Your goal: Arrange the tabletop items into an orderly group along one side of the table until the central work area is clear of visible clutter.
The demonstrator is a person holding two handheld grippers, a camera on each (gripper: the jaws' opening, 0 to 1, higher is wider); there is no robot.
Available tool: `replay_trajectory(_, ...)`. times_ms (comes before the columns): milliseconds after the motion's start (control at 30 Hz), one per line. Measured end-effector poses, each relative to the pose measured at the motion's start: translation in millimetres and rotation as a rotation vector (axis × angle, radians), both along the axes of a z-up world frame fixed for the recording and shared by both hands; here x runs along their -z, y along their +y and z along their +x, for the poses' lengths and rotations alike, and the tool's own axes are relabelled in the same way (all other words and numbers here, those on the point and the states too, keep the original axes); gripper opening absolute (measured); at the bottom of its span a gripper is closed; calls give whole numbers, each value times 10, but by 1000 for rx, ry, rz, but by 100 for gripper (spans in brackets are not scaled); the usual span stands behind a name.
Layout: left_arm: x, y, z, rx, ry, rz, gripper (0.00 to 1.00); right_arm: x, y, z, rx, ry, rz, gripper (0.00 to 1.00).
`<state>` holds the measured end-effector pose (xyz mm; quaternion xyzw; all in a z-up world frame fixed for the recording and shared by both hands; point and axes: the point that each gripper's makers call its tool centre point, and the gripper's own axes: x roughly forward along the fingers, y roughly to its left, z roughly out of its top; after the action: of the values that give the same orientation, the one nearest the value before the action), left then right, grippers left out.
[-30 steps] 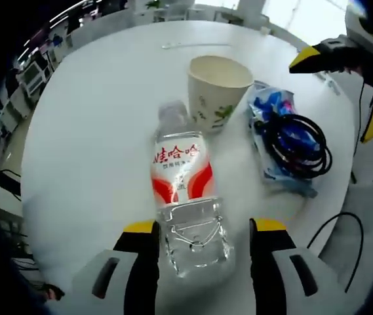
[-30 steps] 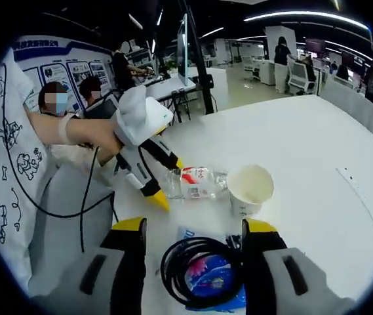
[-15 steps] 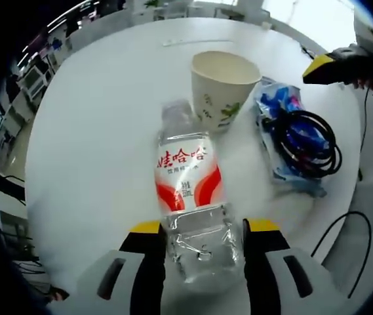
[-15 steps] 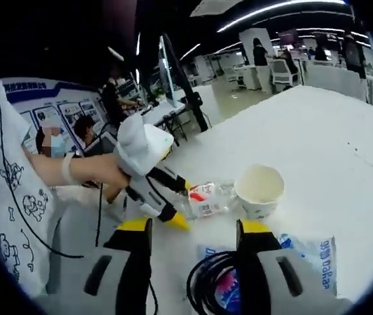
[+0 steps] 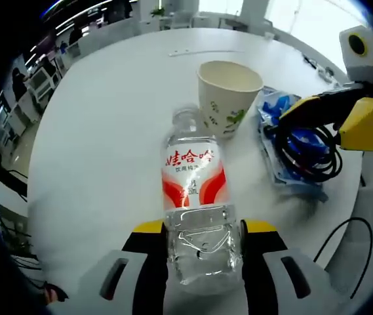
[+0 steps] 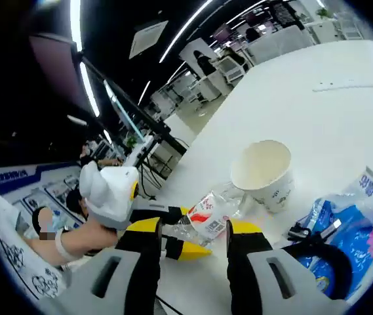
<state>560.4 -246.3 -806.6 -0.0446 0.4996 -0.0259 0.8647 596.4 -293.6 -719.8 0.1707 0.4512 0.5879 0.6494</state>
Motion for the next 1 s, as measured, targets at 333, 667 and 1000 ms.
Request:
replay_trajectory(333,-2,20,-33,-31,-14,-20,40,253,205,262,301,202,-30,37)
replay_trajectory(667,-10,23,-25,-44,-44,-25,40,463,416,398,417,205,-70,36)
replay_trajectory(1000,-17,14,-20,-46,-58,-36,40,640,532,542,536,161,-112,36)
